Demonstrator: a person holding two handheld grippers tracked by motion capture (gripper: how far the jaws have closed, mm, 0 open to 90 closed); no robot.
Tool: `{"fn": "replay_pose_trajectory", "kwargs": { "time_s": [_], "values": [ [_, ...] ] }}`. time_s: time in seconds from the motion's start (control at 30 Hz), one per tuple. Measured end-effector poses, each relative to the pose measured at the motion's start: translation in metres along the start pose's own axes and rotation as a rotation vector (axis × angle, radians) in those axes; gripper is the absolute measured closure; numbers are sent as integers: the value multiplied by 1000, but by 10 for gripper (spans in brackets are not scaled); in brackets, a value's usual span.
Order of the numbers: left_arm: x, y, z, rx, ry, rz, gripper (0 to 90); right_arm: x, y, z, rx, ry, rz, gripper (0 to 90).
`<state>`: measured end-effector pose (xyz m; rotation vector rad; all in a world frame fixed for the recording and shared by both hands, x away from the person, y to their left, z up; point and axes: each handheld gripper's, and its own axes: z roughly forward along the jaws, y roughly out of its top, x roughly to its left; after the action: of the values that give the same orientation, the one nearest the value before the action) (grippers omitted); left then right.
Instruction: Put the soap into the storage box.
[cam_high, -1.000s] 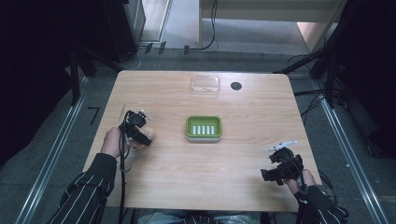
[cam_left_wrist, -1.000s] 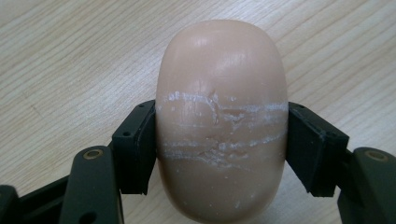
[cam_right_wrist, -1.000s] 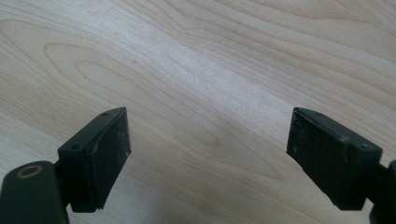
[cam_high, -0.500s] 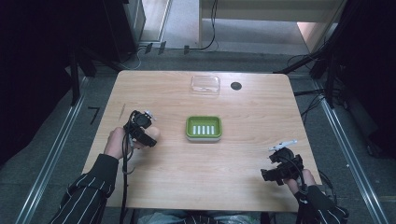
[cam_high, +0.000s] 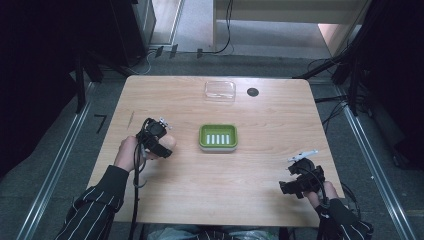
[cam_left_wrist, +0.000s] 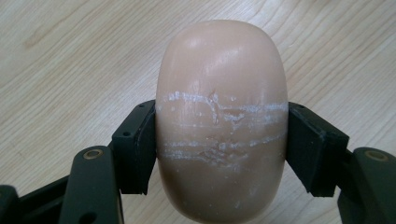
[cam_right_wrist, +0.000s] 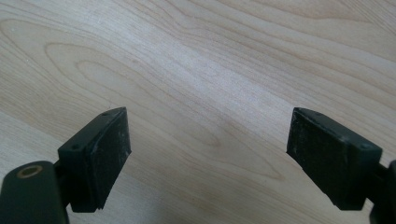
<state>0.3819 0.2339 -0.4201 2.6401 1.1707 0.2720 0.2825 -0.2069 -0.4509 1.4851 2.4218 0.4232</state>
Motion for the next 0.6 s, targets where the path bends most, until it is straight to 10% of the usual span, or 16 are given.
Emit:
{"fn": "replay_pose_trajectory", "kwargs": {
  "time_s": [0.6],
  "values": [
    [-7,16,-3,-30,-1,39,334,0,0,1,2,-3,0,142]
  ]
}}
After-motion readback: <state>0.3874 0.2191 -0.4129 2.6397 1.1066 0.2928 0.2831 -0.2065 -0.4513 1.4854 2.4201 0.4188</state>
